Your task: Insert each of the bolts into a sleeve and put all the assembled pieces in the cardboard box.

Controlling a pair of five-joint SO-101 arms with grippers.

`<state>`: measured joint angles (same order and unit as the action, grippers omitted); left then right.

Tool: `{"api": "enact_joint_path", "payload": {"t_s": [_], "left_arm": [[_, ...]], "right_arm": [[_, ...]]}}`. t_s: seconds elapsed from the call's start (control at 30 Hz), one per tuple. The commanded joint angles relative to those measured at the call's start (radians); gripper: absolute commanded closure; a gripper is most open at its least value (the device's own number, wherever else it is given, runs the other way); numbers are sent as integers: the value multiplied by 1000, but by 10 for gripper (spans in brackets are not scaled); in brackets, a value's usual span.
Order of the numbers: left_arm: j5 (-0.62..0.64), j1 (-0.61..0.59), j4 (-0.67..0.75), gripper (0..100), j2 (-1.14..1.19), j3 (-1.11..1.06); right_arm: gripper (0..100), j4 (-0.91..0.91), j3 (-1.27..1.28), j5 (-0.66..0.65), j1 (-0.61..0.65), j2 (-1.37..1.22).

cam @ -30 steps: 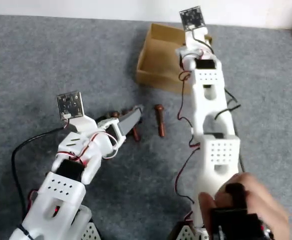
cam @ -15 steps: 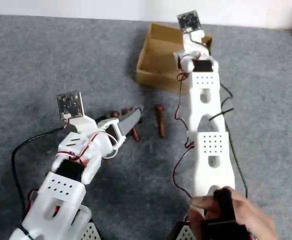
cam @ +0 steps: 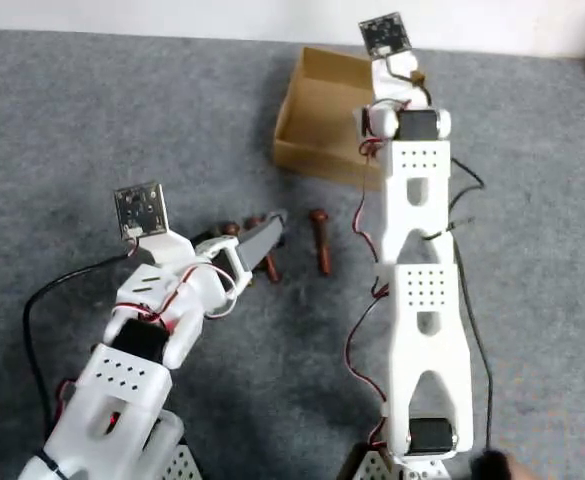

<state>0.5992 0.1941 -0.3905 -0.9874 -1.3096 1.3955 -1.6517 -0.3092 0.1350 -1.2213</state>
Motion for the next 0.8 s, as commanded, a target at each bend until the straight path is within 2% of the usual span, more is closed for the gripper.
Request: {"api": "enact_joint_path", "payload": {"t_s": [0.0, 0.17, 0.23, 0.37, 0.5, 0.57, 0.77], "left_arm": [[-5, -8, 18, 653, 2, 47], [-11, -10, 20, 653, 2, 47], [-11, -24, 21, 653, 4, 47], [-11, -70, 20, 653, 4, 54], [-18, -79, 18, 653, 4, 56], [-74, -74, 15, 653, 4, 70], [-114, -74, -193, 652, 5, 173]], "right_arm": [[802, 105, -143, -2, -7, 131], [802, 297, -143, 6, 2, 292], [803, 369, -143, 57, 19, 366], [803, 372, -142, 157, 2, 495], [803, 374, -140, 167, 1, 602], [803, 374, -139, 167, 7, 651], [803, 374, -107, 167, 21, 848]]}}
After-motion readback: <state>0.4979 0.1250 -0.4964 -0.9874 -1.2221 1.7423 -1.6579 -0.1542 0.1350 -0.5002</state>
